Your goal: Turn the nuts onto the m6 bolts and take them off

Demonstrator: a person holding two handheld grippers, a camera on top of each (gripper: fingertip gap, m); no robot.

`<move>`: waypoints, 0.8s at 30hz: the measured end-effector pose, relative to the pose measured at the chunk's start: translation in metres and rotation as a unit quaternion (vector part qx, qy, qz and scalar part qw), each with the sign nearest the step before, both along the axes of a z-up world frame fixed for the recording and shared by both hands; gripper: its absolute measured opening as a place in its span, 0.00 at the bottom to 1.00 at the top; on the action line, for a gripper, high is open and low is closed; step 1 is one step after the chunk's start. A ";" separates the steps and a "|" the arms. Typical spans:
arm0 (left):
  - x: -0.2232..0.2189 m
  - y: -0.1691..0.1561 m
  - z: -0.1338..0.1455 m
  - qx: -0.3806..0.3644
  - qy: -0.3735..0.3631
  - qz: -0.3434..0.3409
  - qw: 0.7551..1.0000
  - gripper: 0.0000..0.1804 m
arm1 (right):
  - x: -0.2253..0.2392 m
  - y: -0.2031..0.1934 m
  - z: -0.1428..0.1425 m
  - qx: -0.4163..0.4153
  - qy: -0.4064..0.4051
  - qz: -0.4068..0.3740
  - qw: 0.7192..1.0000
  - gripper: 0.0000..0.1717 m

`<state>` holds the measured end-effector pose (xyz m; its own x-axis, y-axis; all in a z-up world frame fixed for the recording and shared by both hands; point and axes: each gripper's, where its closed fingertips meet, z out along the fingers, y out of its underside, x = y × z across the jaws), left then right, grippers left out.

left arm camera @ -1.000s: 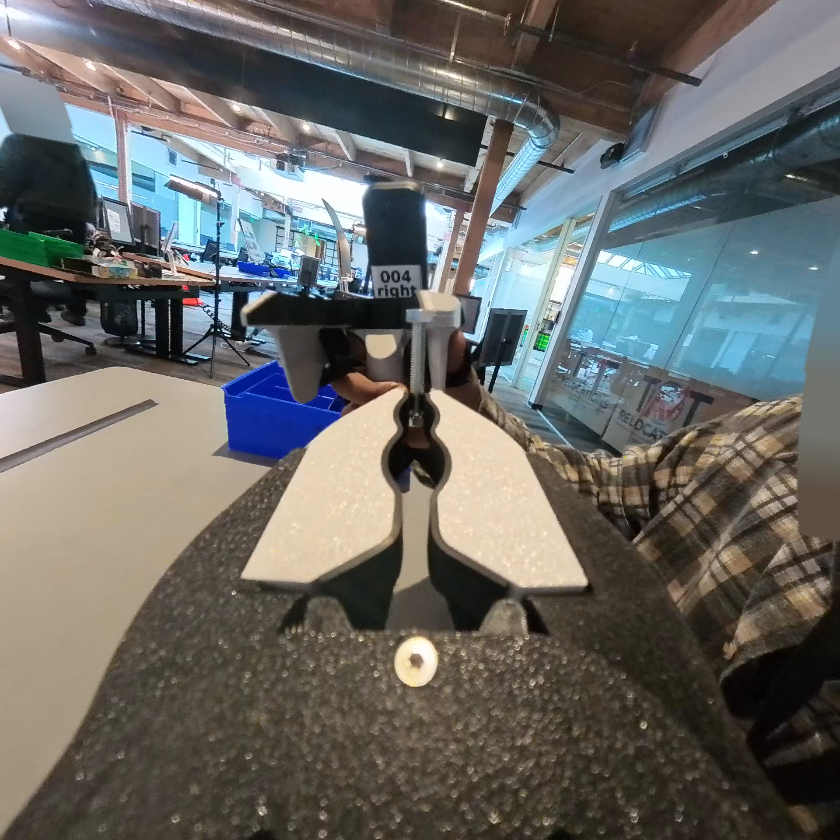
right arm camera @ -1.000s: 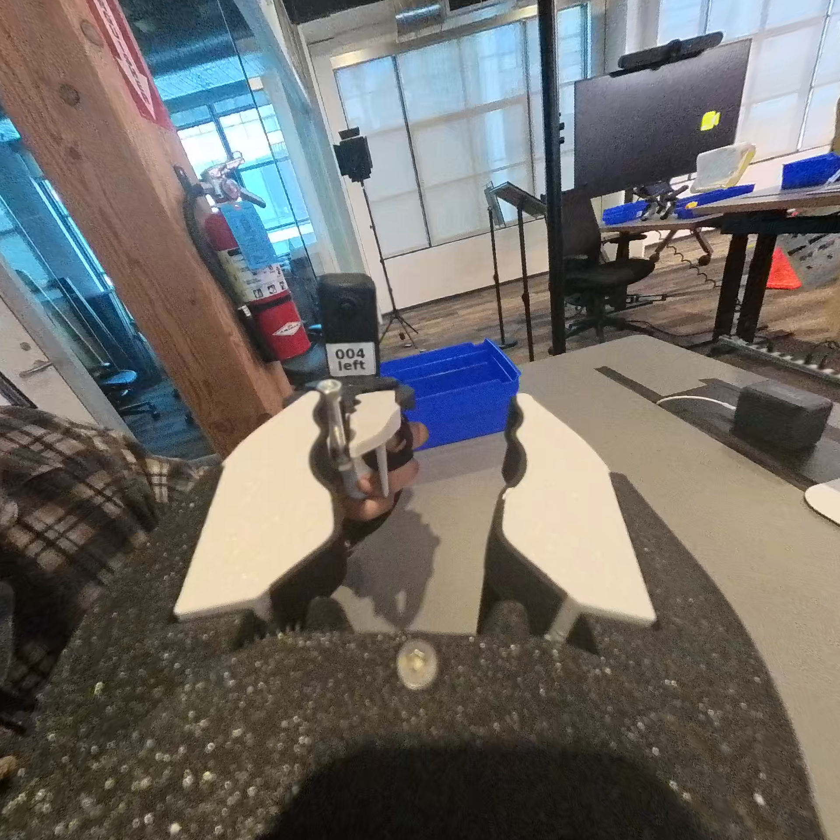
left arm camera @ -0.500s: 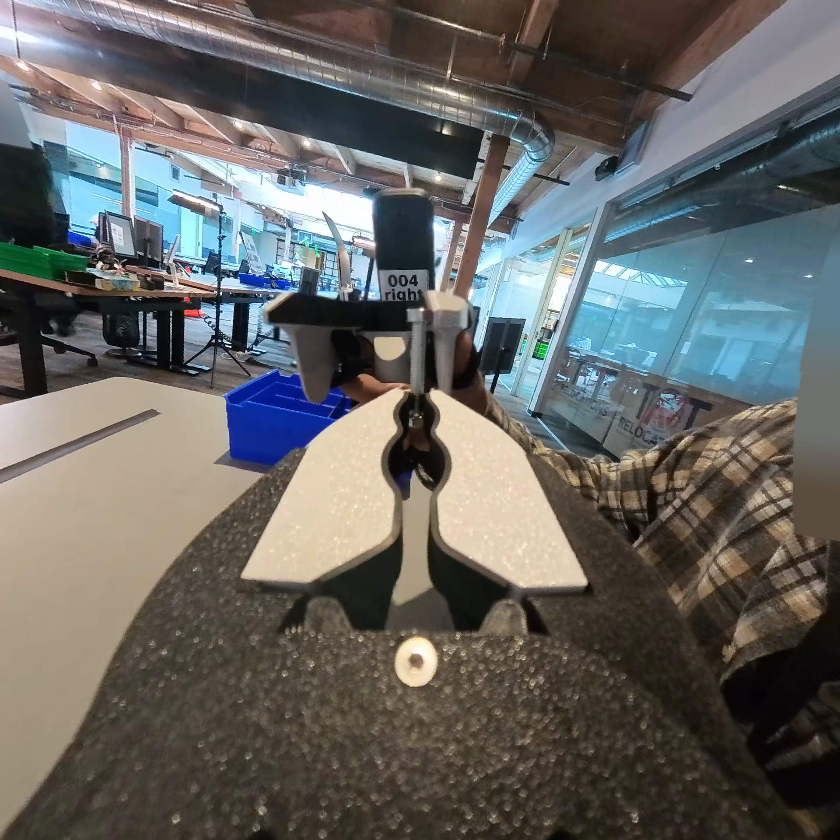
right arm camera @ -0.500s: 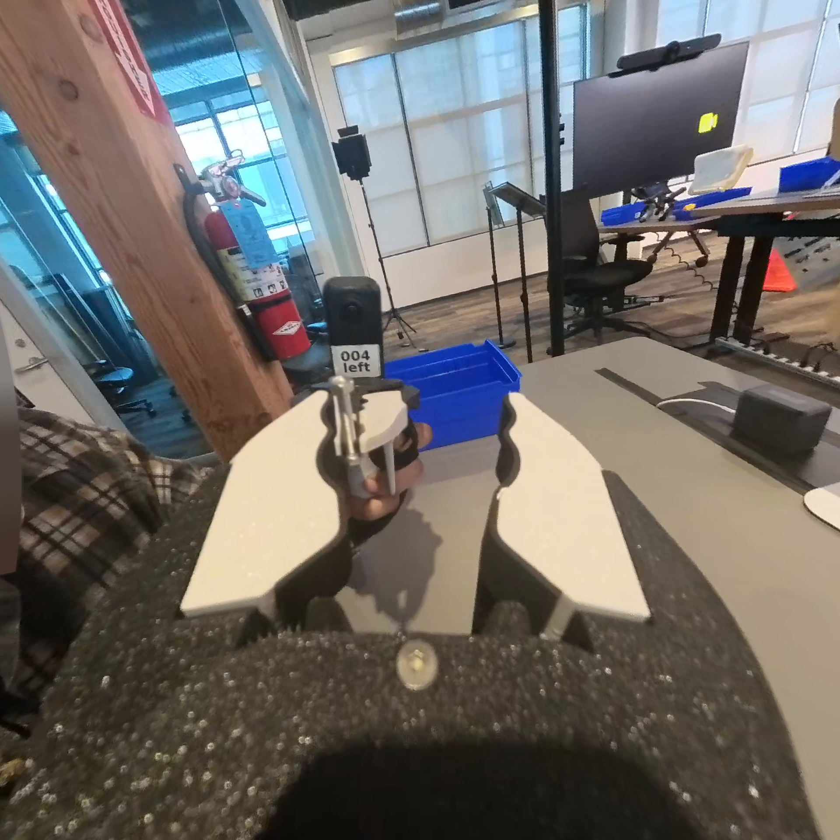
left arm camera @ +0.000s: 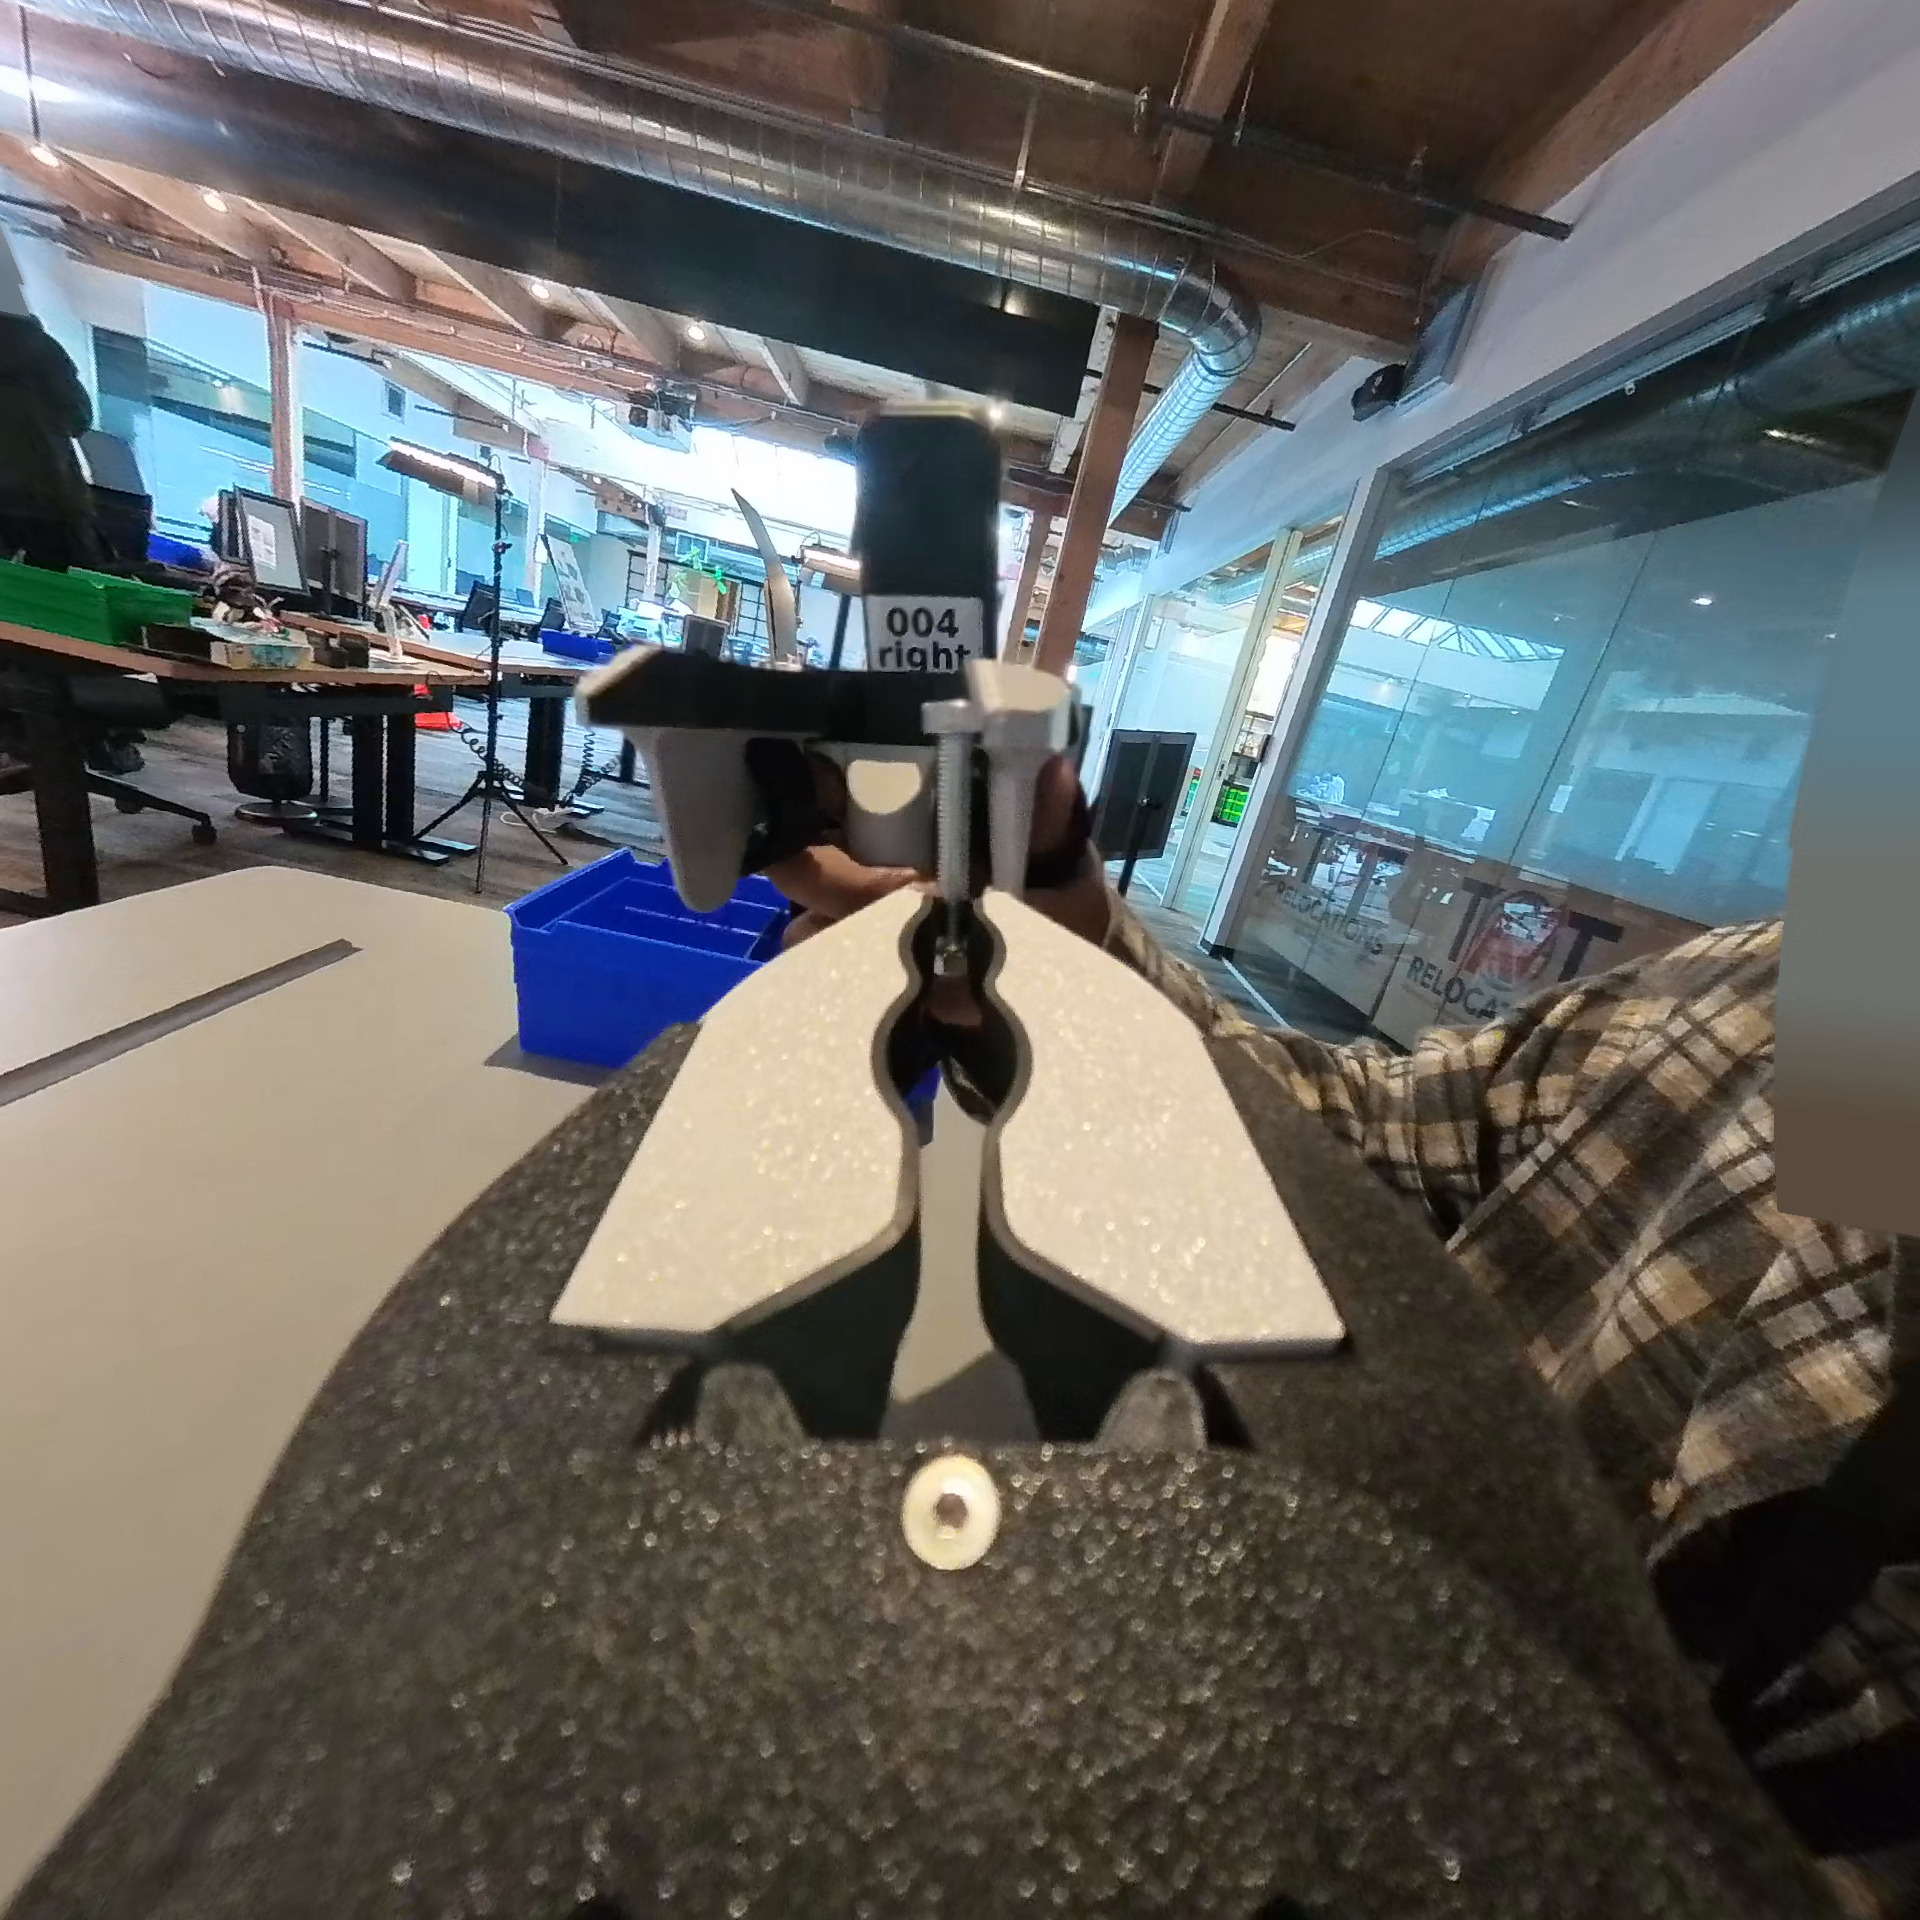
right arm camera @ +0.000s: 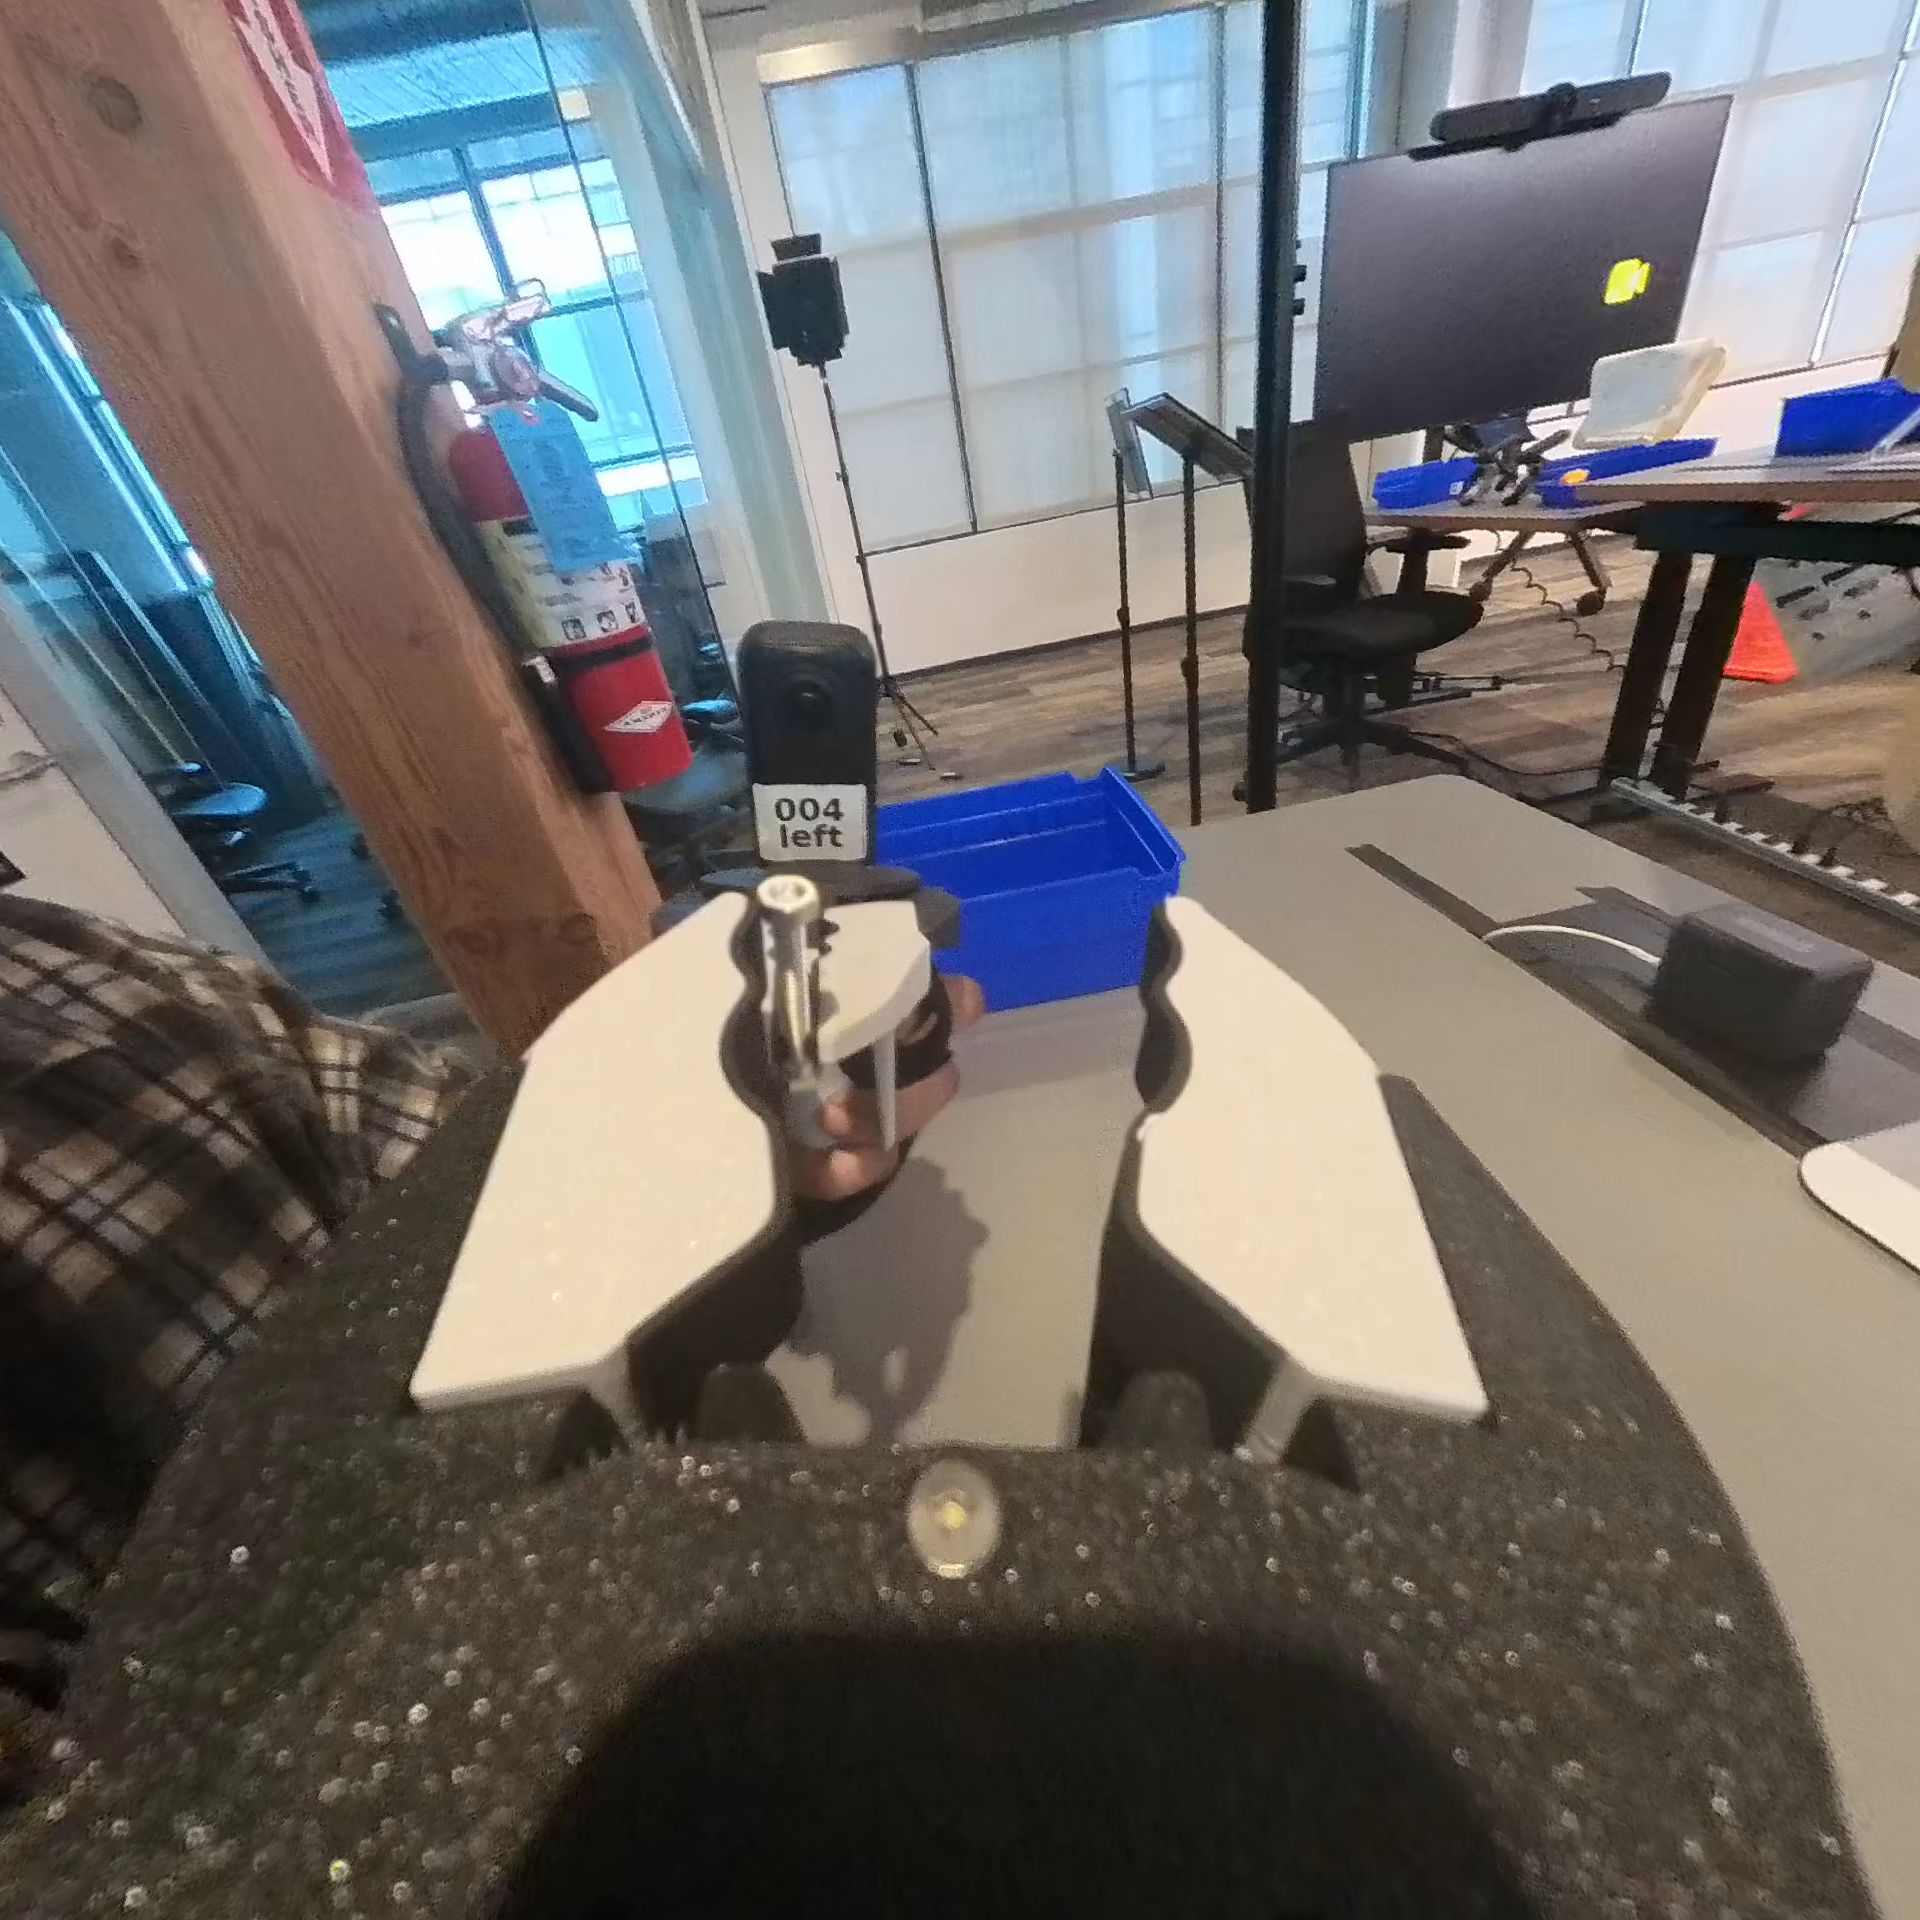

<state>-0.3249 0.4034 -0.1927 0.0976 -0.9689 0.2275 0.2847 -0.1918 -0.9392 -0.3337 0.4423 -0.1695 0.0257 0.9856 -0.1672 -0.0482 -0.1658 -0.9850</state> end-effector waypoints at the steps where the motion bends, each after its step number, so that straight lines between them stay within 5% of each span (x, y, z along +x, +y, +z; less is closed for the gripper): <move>1: -0.001 0.000 0.000 0.000 0.000 0.000 1.000 0.02 | 0.003 0.002 0.000 -0.006 0.002 -0.001 1.000 0.39; 24: -0.002 -0.002 0.002 0.002 -0.006 -0.005 1.000 0.02 | -0.003 -0.005 0.006 0.023 0.000 0.008 1.000 0.39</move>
<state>-0.3268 0.4017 -0.1910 0.0860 -0.9705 0.2251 0.2934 -0.1912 -0.9367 -0.3371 0.4368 -0.1632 0.0103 0.9925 -0.1216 -0.0465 -0.1210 -0.9916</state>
